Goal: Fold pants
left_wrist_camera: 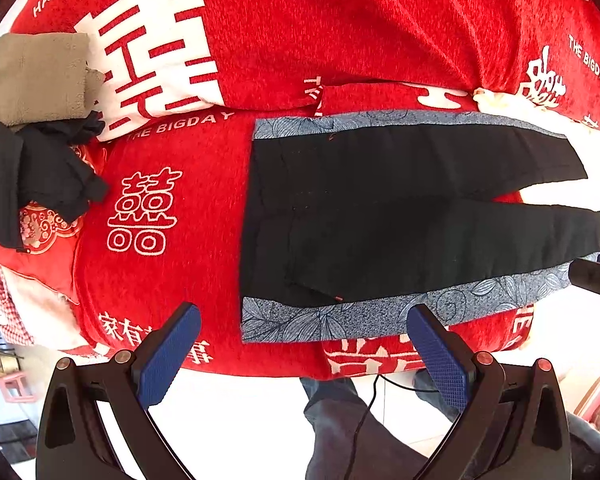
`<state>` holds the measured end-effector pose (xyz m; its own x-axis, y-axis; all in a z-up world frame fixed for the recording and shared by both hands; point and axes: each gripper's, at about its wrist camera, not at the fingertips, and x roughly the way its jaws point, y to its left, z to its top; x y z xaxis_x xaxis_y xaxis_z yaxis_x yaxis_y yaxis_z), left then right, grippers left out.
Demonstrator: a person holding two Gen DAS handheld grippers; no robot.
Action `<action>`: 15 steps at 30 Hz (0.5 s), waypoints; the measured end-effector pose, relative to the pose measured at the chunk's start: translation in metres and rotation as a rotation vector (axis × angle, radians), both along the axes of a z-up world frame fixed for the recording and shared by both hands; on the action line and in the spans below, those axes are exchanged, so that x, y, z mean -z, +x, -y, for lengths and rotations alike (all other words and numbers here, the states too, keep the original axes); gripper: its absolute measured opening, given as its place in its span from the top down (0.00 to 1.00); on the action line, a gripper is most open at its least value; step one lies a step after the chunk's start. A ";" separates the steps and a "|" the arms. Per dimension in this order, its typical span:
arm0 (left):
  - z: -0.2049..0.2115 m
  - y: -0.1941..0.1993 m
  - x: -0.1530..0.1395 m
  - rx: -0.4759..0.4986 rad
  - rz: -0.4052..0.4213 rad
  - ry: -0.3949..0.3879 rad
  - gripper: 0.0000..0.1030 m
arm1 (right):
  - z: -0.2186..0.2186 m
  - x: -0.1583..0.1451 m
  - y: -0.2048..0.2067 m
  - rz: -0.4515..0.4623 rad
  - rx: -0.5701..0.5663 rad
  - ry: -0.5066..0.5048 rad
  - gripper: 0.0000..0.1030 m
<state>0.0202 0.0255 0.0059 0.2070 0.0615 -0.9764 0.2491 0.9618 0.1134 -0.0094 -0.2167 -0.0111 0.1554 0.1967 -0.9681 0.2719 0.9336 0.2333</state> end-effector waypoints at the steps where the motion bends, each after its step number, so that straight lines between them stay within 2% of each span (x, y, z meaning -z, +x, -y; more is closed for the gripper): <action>1: 0.000 0.000 0.000 0.000 -0.002 0.004 0.00 | 0.001 0.000 0.000 0.002 0.003 0.006 0.00; 10: 0.011 -0.001 0.001 -0.018 -0.012 0.041 0.00 | 0.026 0.001 0.002 0.040 0.031 0.079 0.00; 15: 0.025 -0.009 -0.005 -0.065 -0.012 0.063 0.00 | 0.050 -0.001 -0.004 0.048 -0.003 0.115 0.00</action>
<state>0.0116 0.0001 0.0105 0.1889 0.1361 -0.9725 0.1884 0.9669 0.1720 -0.0133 -0.2666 -0.0099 0.2001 0.3061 -0.9307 0.2550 0.9009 0.3511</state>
